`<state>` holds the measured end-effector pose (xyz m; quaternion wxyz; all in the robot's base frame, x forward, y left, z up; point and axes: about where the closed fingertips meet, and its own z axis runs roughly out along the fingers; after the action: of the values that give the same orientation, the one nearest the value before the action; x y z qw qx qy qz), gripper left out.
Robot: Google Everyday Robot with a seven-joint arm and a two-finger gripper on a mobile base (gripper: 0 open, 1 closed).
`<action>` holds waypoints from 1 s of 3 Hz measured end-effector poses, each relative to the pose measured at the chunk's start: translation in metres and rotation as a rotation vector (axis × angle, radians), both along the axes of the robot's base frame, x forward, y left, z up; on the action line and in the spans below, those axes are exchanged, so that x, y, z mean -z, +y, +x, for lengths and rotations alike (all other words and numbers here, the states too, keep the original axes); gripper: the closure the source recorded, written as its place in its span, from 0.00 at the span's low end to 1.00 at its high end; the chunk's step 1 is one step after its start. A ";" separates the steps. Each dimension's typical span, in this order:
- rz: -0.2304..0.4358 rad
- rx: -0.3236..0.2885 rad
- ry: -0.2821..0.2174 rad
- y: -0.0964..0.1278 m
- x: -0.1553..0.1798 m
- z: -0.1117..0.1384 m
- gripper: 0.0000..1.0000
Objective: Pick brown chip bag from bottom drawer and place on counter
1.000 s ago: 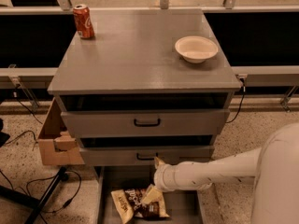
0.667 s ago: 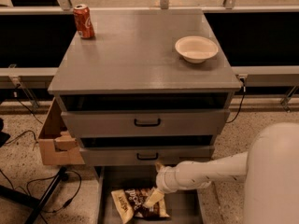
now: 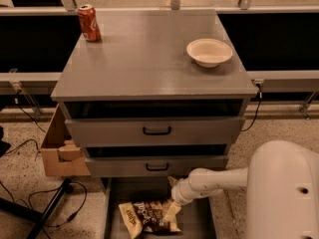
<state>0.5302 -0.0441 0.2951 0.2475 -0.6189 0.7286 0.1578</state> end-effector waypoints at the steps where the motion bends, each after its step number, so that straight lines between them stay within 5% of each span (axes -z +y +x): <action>1: -0.028 -0.048 0.013 -0.002 0.033 0.008 0.00; 3: -0.044 -0.120 0.056 0.005 0.108 -0.010 0.00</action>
Offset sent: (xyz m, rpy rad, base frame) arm -0.0032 0.0107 -0.1271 -0.0555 0.0500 0.1604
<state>0.5206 -0.0390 0.1872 0.2035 -0.6621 0.7001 0.1734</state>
